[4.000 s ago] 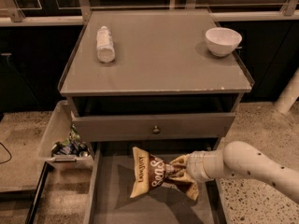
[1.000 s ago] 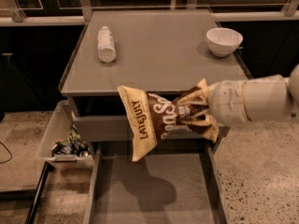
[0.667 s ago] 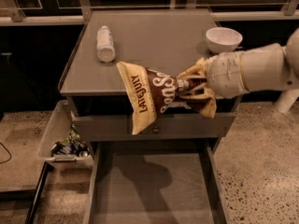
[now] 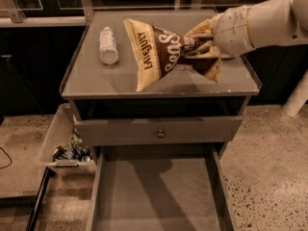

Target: Pick brown chip bag from middle drawer and place on counter

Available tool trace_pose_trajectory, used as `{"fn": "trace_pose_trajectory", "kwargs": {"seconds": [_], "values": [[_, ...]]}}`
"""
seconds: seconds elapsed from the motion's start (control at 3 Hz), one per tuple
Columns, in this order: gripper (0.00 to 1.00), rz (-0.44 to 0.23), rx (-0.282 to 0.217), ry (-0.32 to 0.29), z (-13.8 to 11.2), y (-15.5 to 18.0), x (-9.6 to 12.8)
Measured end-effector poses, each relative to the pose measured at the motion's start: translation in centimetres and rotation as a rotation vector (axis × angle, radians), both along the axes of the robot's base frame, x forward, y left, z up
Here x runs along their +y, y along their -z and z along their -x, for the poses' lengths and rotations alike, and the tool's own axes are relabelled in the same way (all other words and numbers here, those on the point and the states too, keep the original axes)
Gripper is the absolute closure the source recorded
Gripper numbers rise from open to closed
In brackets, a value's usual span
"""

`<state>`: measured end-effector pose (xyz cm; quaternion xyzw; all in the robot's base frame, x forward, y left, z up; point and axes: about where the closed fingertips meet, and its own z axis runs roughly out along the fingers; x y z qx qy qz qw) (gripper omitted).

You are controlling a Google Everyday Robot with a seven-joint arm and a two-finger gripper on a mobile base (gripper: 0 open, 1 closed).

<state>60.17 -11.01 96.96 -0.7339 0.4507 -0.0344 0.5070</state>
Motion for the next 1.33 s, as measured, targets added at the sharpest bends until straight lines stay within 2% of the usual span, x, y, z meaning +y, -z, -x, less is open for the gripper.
{"fn": "trace_pose_trajectory", "kwargs": {"seconds": [0.33,0.67,1.0,1.33], "values": [[1.0,-0.034,0.025,0.052,-2.5,1.5,-1.9],[1.0,-0.036,0.027,0.054,-2.6,1.6,-2.0],[1.0,-0.035,0.02,0.087,-3.3,1.7,-2.2],[1.0,-0.005,-0.005,0.205,-6.5,2.4,-3.5]]}}
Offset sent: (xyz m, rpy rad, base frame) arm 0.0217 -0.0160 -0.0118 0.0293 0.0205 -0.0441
